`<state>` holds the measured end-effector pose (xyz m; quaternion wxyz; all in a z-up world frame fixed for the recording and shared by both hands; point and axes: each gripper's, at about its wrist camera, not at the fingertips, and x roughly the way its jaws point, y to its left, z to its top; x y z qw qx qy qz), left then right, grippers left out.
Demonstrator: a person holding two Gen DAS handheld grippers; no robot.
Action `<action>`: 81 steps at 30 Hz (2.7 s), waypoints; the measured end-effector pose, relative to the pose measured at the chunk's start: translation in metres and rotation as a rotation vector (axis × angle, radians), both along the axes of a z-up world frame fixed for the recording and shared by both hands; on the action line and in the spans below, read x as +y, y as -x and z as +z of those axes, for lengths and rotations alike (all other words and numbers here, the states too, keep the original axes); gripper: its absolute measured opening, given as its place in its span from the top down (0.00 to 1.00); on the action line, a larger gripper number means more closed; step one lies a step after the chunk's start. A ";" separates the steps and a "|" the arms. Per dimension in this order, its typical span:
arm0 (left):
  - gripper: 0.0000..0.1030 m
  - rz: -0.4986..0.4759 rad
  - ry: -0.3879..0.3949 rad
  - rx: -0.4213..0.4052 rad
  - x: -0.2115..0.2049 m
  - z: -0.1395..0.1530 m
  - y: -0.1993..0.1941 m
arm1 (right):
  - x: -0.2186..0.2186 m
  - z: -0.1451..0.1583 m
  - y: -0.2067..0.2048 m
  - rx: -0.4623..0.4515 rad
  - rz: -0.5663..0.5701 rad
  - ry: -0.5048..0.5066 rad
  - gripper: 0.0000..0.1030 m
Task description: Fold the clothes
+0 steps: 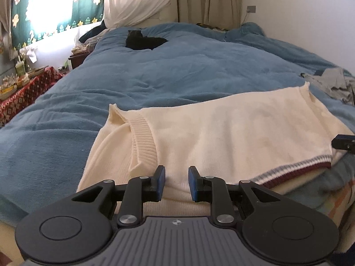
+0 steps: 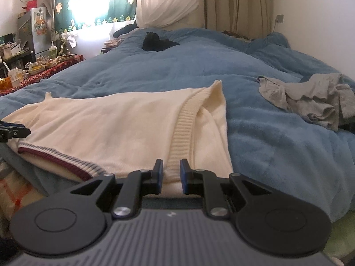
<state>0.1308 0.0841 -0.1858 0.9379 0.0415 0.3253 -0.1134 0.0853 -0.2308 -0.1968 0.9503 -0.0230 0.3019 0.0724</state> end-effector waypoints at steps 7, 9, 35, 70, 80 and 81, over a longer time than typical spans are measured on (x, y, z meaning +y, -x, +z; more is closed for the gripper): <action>0.77 0.019 0.050 0.026 0.012 0.005 0.014 | -0.012 0.008 0.024 0.003 -0.026 -0.039 0.82; 0.77 0.025 0.054 0.032 0.014 0.006 0.018 | -0.016 0.012 0.027 -0.008 -0.035 -0.037 0.82; 0.77 0.176 0.092 0.003 0.072 0.016 0.022 | -0.045 0.006 0.031 0.048 -0.158 -0.089 0.80; 0.71 0.204 0.478 0.022 0.101 -0.003 0.011 | -0.038 0.005 0.026 0.050 -0.150 -0.058 0.71; 0.82 0.107 0.313 -0.062 0.067 0.007 0.000 | -0.037 0.004 0.023 0.050 -0.150 -0.044 0.68; 0.82 0.116 0.298 -0.057 0.066 0.006 -0.001 | -0.037 0.004 0.023 0.050 -0.150 -0.042 0.68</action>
